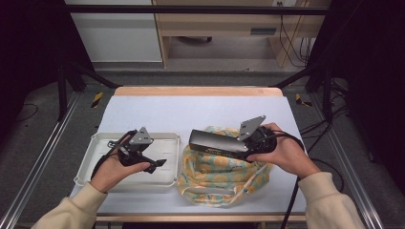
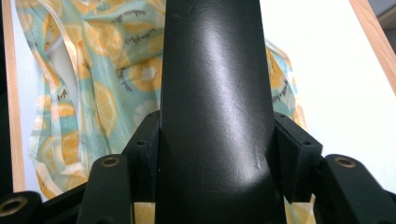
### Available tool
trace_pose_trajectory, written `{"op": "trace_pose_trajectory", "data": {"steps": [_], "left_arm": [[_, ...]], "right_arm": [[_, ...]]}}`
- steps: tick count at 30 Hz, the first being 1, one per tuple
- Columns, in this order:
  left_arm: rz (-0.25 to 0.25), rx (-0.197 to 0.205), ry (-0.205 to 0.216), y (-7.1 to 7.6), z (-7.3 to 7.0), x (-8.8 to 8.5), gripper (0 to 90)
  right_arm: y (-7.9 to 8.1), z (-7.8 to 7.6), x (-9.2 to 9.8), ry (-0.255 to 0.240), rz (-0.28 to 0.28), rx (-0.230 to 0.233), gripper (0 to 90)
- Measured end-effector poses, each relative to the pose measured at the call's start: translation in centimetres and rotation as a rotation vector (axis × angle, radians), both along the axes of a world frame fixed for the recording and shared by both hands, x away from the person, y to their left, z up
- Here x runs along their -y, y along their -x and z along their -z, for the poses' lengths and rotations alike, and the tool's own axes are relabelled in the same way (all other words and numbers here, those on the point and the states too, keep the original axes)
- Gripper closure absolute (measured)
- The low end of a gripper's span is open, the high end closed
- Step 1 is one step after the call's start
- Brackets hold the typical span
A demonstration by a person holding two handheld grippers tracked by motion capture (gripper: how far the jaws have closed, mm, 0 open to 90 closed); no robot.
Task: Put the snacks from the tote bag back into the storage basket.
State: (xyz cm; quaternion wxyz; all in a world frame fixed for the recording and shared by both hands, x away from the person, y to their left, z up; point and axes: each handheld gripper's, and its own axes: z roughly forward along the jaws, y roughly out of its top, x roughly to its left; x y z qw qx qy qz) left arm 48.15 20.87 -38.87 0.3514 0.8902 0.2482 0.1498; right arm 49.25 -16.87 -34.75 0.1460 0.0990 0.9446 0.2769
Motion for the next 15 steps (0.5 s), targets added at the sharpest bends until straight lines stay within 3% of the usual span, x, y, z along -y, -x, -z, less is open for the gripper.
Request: {"op": "trace_pose_trajectory", "data": {"steps": [5, 7, 10, 15], "left_arm": [[0.079, 0.002, -0.055, -0.3, -1.4, 0.1, 10.4], [0.097, 0.003, -0.080, -0.5, -1.7, 0.1, 10.3], [0.113, -0.011, -0.082, -0.7, -2.0, 0.1, 10.0], [0.166, -0.013, -0.136, -1.3, -3.0, 0.4, 9.3]], "right_arm": [[-0.5, 0.0, -1.0, 0.004, -0.022, -0.006, 43.3], [-0.6, 0.0, -1.4, 0.008, -0.026, -0.006, 43.3], [-0.8, -0.1, -1.7, 0.016, -0.030, -0.006, 43.3], [-0.8, -0.1, -2.6, 0.031, -0.039, -0.007, 43.3]]}}
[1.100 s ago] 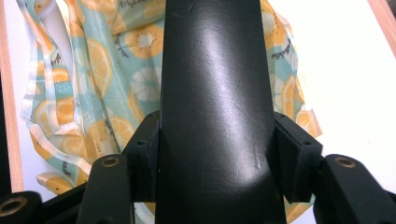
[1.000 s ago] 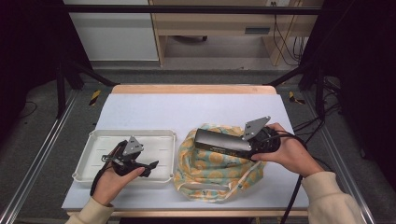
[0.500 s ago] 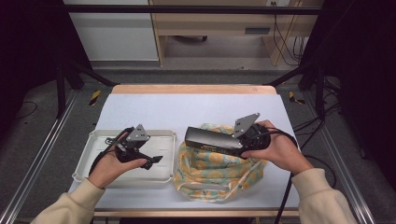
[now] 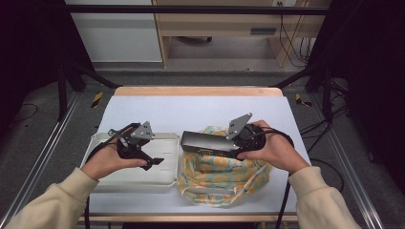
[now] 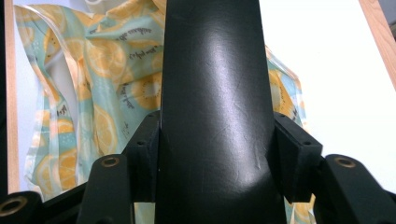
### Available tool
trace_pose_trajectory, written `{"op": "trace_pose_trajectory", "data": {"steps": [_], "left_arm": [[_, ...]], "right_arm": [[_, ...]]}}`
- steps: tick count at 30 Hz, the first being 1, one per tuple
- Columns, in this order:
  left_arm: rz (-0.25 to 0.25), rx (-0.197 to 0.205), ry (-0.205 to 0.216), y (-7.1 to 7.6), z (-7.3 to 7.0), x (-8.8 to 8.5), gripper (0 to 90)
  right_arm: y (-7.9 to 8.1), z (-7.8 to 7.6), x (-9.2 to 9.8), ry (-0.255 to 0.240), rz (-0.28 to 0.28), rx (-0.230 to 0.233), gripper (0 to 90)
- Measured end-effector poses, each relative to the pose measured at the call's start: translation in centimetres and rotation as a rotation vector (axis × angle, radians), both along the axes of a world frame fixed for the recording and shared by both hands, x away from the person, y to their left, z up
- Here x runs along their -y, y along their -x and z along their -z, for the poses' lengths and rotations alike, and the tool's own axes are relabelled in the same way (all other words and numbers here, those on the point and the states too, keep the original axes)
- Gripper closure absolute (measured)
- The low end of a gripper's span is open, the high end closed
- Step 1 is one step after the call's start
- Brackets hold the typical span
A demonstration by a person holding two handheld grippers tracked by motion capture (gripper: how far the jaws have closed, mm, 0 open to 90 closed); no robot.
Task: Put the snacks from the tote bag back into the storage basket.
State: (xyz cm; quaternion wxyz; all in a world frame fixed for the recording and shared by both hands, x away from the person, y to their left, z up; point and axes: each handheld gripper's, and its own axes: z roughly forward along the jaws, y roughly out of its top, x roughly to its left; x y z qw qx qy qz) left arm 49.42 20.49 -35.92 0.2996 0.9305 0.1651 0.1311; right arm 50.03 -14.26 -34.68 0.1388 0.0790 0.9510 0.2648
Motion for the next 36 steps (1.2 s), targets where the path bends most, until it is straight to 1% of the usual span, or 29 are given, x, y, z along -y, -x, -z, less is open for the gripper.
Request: {"op": "trace_pose_trajectory", "data": {"steps": [2, 3, 4, 5, 6, 7, 8, 9, 10, 11, 12, 13, 14, 16, 17, 18, 20, 22, 23, 24, 25, 27, 28, 29, 31, 32, 34, 36], "left_arm": [[0.009, -0.003, -0.003, -0.1, -0.2, 0.1, 9.2], [0.039, -0.010, -0.011, -0.3, -0.6, 0.4, 9.2], [0.055, -0.011, -0.022, -0.3, -0.8, 0.6, 9.1], [0.065, -0.009, -0.034, -0.4, -0.9, 0.8, 9.0], [0.065, -0.009, -0.034, -0.4, -0.9, 0.8, 8.9], [0.093, -0.002, -0.059, -0.4, -1.3, 1.2, 8.9], [0.093, -0.002, -0.059, -0.4, -1.3, 1.2, 8.9], [0.106, -0.004, -0.061, -0.4, -1.6, 1.5, 8.9], [0.106, -0.004, -0.061, -0.4, -1.6, 1.5, 8.9], [0.117, -0.001, -0.067, -0.4, -1.9, 1.8, 8.9], [0.133, 0.009, -0.082, -0.4, -2.2, 2.3, 8.9], [0.133, 0.009, -0.082, -0.4, -2.2, 2.3, 8.9], [0.144, 0.011, -0.088, -0.4, -2.4, 2.7, 8.9], [0.160, 0.006, -0.105, -0.3, -2.7, 3.0, 8.9], [0.160, 0.006, -0.105, -0.3, -2.7, 3.0, 8.9], [0.175, 0.013, -0.129, -0.2, -3.0, 3.5, 8.9], [0.183, 0.012, -0.138, -0.1, -3.2, 3.7, 8.9], [0.184, 0.008, -0.137, 0.0, -3.2, 3.9, 9.0], [0.193, 0.009, -0.157, 0.1, -3.3, 4.0, 9.2], [0.193, 0.009, -0.157, 0.1, -3.3, 4.0, 9.2], [0.203, 0.000, -0.180, 0.2, -3.2, 4.1, 9.3], [0.206, -0.003, -0.188, 0.2, -3.1, 4.1, 9.4], [0.218, -0.005, -0.205, 0.3, -3.0, 4.2, 9.7], [0.222, -0.007, -0.213, 0.3, -3.0, 4.3, 10.2], [0.229, -0.011, -0.219, 0.3, -2.9, 4.3, 10.9], [0.238, -0.020, -0.237, 0.2, -2.6, 4.5, 11.0], [0.239, -0.019, -0.243, 0.1, -2.6, 4.6, 11.3], [0.251, -0.020, -0.268, -0.2, -2.3, 4.9, 12.2]], "right_arm": [[0.0, 0.1, -0.3, 0.002, -0.008, 0.000, 43.3], [0.0, 0.1, -0.4, 0.006, -0.012, 0.001, 43.3], [0.1, 0.1, -0.6, 0.011, -0.013, -0.005, 43.3], [0.0, 0.1, -0.8, 0.009, -0.019, -0.003, 43.3], [0.0, 0.1, -0.8, 0.009, -0.019, -0.003, 43.3], [0.1, 0.2, -1.1, 0.021, -0.020, -0.005, 43.3], [0.1, 0.2, -1.1, 0.021, -0.020, -0.005, 43.3], [0.1, 0.2, -1.4, 0.029, -0.022, -0.002, 43.3], [0.1, 0.2, -1.4, 0.029, -0.022, -0.002, 43.3], [0.3, 0.2, -1.8, 0.028, -0.018, -0.004, 43.3], [0.3, 0.2, -1.8, 0.032, -0.018, -0.003, 43.3], [0.3, 0.2, -1.8, 0.032, -0.018, -0.003, 43.3], [0.4, 0.2, -2.1, 0.031, -0.026, -0.005, 43.3], [0.6, 0.2, -2.4, 0.029, -0.031, -0.003, 43.3], [0.6, 0.2, -2.4, 0.029, -0.031, -0.003, 43.3], [0.7, 0.1, -2.6, 0.034, -0.041, -0.004, 43.3], [0.8, 0.1, -2.9, 0.035, -0.045, -0.006, 43.3], [0.9, 0.1, -3.3, 0.039, -0.059, -0.003, 43.3], [0.9, 0.1, -3.5, 0.038, -0.061, -0.001, 43.3], [0.9, 0.1, -3.5, 0.038, -0.061, -0.001, 43.3], [1.0, 0.1, -3.8, 0.039, -0.068, -0.001, 43.3], [1.0, 0.1, -4.0, 0.034, -0.071, 0.000, 43.3], [1.0, 0.1, -4.1, 0.039, -0.075, 0.002, 43.3], [1.0, 0.1, -4.2, 0.038, -0.079, 0.000, 43.3], [1.0, 0.2, -4.4, 0.036, -0.079, -0.005, 43.3], [1.0, 0.2, -4.5, 0.036, -0.082, -0.006, 43.3], [1.0, 0.2, -4.6, 0.039, -0.085, -0.004, 43.3], [1.0, 0.2, -4.8, 0.038, -0.095, -0.007, 43.3]]}}
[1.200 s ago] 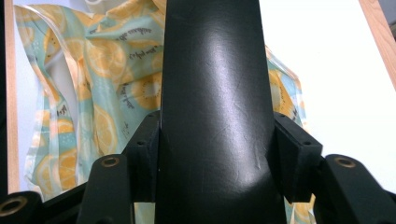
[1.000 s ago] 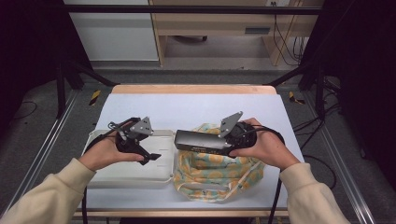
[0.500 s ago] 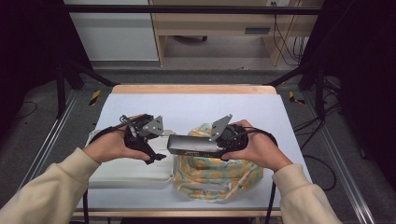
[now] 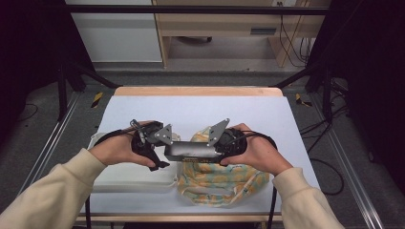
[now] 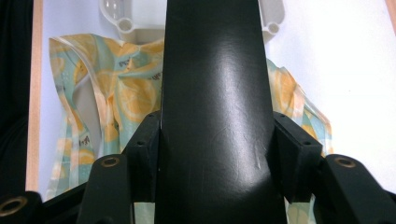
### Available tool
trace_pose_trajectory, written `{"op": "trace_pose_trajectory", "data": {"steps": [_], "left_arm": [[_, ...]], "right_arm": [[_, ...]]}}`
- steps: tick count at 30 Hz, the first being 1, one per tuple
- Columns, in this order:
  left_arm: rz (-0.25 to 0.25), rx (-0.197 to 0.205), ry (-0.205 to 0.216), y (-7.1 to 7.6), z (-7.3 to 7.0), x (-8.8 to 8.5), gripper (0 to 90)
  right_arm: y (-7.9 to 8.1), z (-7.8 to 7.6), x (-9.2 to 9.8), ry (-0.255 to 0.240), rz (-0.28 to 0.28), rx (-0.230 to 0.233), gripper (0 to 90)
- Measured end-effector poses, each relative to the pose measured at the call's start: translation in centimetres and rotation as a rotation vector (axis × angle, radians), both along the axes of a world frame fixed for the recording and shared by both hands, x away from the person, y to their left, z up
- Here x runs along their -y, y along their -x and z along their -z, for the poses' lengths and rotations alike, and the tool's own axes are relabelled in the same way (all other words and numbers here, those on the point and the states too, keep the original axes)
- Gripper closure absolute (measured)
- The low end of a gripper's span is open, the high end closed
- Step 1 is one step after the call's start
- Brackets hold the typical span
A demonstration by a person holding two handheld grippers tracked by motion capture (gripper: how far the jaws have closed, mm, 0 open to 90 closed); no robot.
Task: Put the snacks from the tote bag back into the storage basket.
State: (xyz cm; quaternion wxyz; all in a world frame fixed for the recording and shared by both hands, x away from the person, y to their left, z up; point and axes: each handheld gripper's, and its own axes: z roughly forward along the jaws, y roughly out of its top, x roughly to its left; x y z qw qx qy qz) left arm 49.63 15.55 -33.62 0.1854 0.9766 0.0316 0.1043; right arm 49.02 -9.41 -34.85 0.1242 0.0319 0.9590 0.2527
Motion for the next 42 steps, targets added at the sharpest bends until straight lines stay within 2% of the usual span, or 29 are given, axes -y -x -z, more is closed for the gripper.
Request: {"op": "trace_pose_trajectory", "data": {"steps": [3, 8, 9, 13, 20, 25, 32, 38, 41, 42], "left_arm": [[-0.004, -0.002, 0.002, -0.2, 0.2, 0.2, 13.6], [0.017, -0.007, -0.016, -0.5, 0.5, 0.7, 18.3], [0.037, -0.015, -0.025, -0.4, 0.7, 0.9, 19.6], [0.055, -0.019, -0.053, -0.3, 1.0, 1.4, 23.7], [0.070, -0.035, -0.084, -0.4, 1.5, 1.9, 34.9], [0.076, -0.038, -0.104, -0.4, 1.8, 2.1, 39.5], [0.099, -0.043, -0.151, -0.2, 2.2, 2.4, 42.0], [0.099, -0.024, -0.154, -0.1, 2.0, 2.3, 43.1], [0.093, -0.031, -0.155, -0.3, 2.0, 2.3, 43.2], [0.085, -0.031, -0.150, -0.4, 1.8, 2.1, 43.3]], "right_arm": [[0.1, 0.0, -0.3, -0.001, -0.006, -0.002, 43.3], [0.3, 0.0, -0.7, -0.005, -0.028, -0.006, 43.3], [0.4, -0.1, -0.8, -0.005, -0.034, -0.008, 43.3], [0.4, -0.1, -1.0, -0.007, -0.046, -0.011, 43.3], [0.5, -0.1, -1.2, -0.006, -0.060, -0.019, 43.2], [0.5, 0.0, -1.3, -0.009, -0.059, -0.020, 43.2], [0.6, 0.2, -1.5, 0.010, -0.075, -0.024, 43.2], [0.5, 0.6, -1.4, -0.006, -0.070, -0.023, 42.4], [0.5, 0.8, -1.4, -0.011, -0.056, -0.026, 40.3], [0.4, 1.0, -1.3, -0.025, -0.015, -0.027, 25.5]]}}
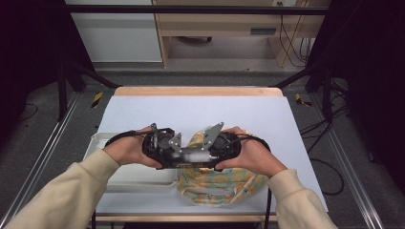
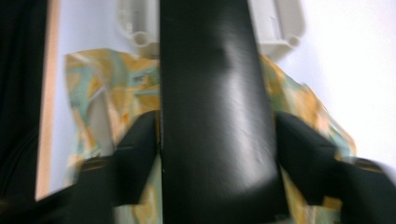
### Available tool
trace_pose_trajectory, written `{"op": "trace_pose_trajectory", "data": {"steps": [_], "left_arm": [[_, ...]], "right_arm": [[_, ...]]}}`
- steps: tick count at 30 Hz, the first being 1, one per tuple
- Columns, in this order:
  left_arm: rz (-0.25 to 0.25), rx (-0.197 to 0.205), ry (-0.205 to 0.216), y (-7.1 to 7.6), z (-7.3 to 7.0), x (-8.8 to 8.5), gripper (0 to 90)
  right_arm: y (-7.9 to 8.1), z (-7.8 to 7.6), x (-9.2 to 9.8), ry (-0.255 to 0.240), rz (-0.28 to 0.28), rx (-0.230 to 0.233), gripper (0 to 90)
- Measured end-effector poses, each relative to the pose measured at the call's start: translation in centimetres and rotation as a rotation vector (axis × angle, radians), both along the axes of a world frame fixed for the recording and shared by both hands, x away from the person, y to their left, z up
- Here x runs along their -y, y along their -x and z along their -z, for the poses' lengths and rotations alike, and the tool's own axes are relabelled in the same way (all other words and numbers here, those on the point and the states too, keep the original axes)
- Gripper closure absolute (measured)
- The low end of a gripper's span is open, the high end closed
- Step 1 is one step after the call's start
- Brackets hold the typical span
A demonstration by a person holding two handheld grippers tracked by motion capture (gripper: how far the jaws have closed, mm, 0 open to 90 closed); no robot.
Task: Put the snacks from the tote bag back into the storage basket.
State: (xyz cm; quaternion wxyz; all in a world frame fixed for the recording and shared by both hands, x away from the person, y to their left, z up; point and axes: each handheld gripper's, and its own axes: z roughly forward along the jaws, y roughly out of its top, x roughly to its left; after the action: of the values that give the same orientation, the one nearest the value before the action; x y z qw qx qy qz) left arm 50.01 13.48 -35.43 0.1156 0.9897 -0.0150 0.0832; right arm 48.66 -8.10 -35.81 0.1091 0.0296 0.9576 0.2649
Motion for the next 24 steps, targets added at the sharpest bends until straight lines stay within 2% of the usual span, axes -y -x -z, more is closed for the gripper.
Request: {"op": "trace_pose_trajectory", "data": {"steps": [1, 2, 4, 5, 8, 9, 11, 12, 15, 16, 18, 19, 21, 22, 23, 24], "left_arm": [[0.000, 0.000, 0.000, 0.0, 0.0, 0.0, 43.4], [0.004, -0.010, 0.019, -0.2, -0.2, -0.4, 43.4], [0.004, -0.011, 0.025, -0.3, -0.4, -0.7, 43.4], [-0.009, -0.016, 0.026, -0.3, -0.4, -1.0, 43.3], [-0.017, -0.004, 0.028, -0.5, -0.7, -1.9, 43.3], [-0.020, -0.002, 0.031, -0.6, -0.7, -2.2, 43.3], [-0.031, 0.009, 0.034, -0.7, -0.9, -3.0, 43.2], [-0.044, 0.017, 0.035, -0.8, -1.1, -3.7, 43.2], [-0.059, 0.020, 0.038, -0.9, -1.4, -4.5, 43.2], [-0.059, 0.020, 0.038, -0.9, -1.4, -4.5, 43.2], [-0.066, 0.028, 0.039, -0.9, -1.8, -5.0, 43.2], [-0.071, 0.037, 0.043, -0.9, -2.1, -5.4, 43.2], [-0.075, 0.037, 0.044, -0.8, -2.4, -5.6, 43.2], [-0.079, 0.046, 0.049, -0.7, -2.9, -5.9, 43.2], [-0.079, 0.046, 0.049, -0.7, -2.9, -5.9, 43.2], [-0.075, 0.054, 0.051, -0.7, -3.2, -6.1, 43.2]], "right_arm": [[0.0, 0.0, 0.0, 0.000, 0.000, 0.000, 25.5], [0.0, 0.0, 0.2, -0.008, 0.069, 0.027, 16.6], [0.1, 0.0, 0.4, -0.015, 0.083, 0.037, 15.6], [0.3, -0.3, 1.1, -0.043, 0.120, 0.036, 13.3], [0.8, -0.4, 2.5, -0.089, 0.166, 0.040, 11.3], [0.8, -0.4, 2.5, -0.089, 0.166, 0.040, 11.3], [1.3, -0.5, 3.6, -0.124, 0.208, 0.041, 11.5], [2.0, -0.2, 4.9, -0.162, 0.279, 0.041, 11.4], [2.8, 0.3, 6.5, -0.213, 0.352, 0.055, 10.4], [2.8, 0.3, 6.5, -0.213, 0.352, 0.055, 10.4], [3.4, 0.6, 7.5, -0.239, 0.415, 0.065, 9.7], [4.1, 1.0, 8.4, -0.259, 0.476, 0.081, 9.7], [4.4, 1.2, 9.3, -0.294, 0.549, 0.084, 10.9], [4.6, 1.2, 9.6, -0.306, 0.576, 0.080, 11.2], [4.6, 1.2, 9.6, -0.306, 0.576, 0.080, 11.2], [5.1, 1.4, 10.6, -0.339, 0.658, 0.093, 12.0]]}}
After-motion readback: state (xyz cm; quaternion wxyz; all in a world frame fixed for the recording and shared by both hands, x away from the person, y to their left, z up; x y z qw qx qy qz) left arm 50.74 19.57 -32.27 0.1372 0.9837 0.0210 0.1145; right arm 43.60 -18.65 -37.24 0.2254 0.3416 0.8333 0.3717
